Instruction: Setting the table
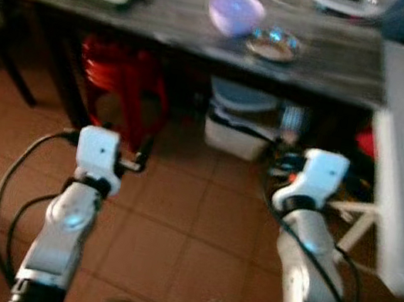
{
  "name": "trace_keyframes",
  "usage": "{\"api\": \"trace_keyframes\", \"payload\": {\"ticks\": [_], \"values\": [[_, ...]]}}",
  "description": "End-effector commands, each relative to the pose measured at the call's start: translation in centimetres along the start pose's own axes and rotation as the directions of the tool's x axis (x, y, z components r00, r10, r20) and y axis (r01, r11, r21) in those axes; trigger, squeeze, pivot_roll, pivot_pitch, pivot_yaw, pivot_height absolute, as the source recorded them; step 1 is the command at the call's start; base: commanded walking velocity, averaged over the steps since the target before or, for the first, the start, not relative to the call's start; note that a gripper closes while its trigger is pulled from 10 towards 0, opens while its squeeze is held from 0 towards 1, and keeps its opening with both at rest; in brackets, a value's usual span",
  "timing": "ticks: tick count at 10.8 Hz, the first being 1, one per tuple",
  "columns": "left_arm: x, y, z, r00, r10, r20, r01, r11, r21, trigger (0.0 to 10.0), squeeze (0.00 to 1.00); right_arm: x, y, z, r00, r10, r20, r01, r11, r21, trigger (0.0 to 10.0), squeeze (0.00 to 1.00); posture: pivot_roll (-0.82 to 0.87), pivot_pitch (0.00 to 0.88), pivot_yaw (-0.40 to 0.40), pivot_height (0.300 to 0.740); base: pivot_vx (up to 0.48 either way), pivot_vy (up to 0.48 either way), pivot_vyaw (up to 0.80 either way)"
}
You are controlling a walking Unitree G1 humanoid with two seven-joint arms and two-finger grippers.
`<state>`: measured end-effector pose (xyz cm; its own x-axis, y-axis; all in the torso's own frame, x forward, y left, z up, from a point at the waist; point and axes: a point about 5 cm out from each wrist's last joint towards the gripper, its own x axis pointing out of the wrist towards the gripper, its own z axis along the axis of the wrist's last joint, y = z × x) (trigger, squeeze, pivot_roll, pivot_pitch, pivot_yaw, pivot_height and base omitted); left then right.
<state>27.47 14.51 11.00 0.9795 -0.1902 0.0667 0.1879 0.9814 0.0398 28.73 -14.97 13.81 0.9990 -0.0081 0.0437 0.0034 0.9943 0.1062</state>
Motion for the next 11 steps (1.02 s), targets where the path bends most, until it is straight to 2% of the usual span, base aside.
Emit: {"api": "trace_keyframes", "payload": {"ticks": [1, 4, 5, 6, 8, 9, 10, 11], "values": [[0.0, -0.4, 0.2, 1.0, -0.012, 0.012, 0.012, 1.0, -0.001, 10.0, 0.0, 0.0, -0.5, 0.5, 1.0, -0.013, 0.021, 0.013, 1.0, -0.011, 10.0, 0.0, -0.04, 0.116, 0.003, 0.74, 0.472, 0.0, 0.0], [-0.5, -1.2, 0.1, 0.999, -0.035, 0.008, 0.035, 0.999, -0.011, 10.0, 0.0, -0.2, -0.5, 0.0, 1.0, -0.021, -0.011, 0.021, 1.0, -0.007, 10.0, 0.0, -0.04, 0.116, 0.004, 0.74, 0.48, 0.0, 0.0], [-0.9, -1.5, 0.3, 0.998, -0.059, 0.012, 0.059, 0.998, 0.0, 10.0, 0.0, -0.5, -0.9, -0.1, 1.0, -0.029, -0.009, 0.029, 1.0, -0.01, 10.0, 0.0, -0.03, 0.116, 0.006, 0.74, 0.48, 0.0, -0.8], [-1.5, -1.4, 0.8, 0.997, -0.066, 0.027, 0.065, 0.998, 0.025, 10.0, 0.0, -1.1, -1.5, 0.1, 0.999, -0.021, 0.027, 0.022, 0.998, -0.064, 10.0, 0.0, -0.02, 0.113, 0.006, 0.74, 0.48, 0.0, 0.0], [-3.4, -0.8, 0.6, 1.0, -0.005, 0.006, 0.005, 1.0, 0.011, 10.0, 0.0, -2.6, -3.7, -0.5, 0.992, -0.127, 0.002, 0.127, 0.988, -0.09, 10.0, 0.0, 0.0, 0.091, 0.011, 0.74, 0.48, 0.0, 0.0], [-3.8, -1.2, 0.3, 1.0, -0.008, -0.014, 0.008, 1.0, -0.029, 10.0, 0.0, -2.9, -3.7, -0.7, 0.992, -0.123, -0.002, 0.122, 0.987, -0.102, 10.0, 0.0, 0.0, 0.082, 0.015, 0.74, 0.0, 0.0, 0.0], [-3.7, -1.5, 0.3, 0.999, -0.037, -0.014, 0.037, 0.999, -0.024, 10.0, 0.0, -2.7, -3.2, -0.8, 0.995, -0.099, -0.008, 0.097, 0.988, -0.12, 10.0, 0.0, 0.0, 0.081, 0.018, 0.74, 0.0, 0.0, 0.0], [-3.3, -1.5, 0.5, 0.998, -0.055, -0.011, 0.055, 0.998, -0.008, 10.0, 0.0, -2.2, -2.7, -0.8, 0.996, -0.094, -0.011, 0.092, 0.99, -0.107, 10.0, 0.0, 0.0, 0.069, 0.023, 0.74, 0.0, 0.0, -0.76]]}}
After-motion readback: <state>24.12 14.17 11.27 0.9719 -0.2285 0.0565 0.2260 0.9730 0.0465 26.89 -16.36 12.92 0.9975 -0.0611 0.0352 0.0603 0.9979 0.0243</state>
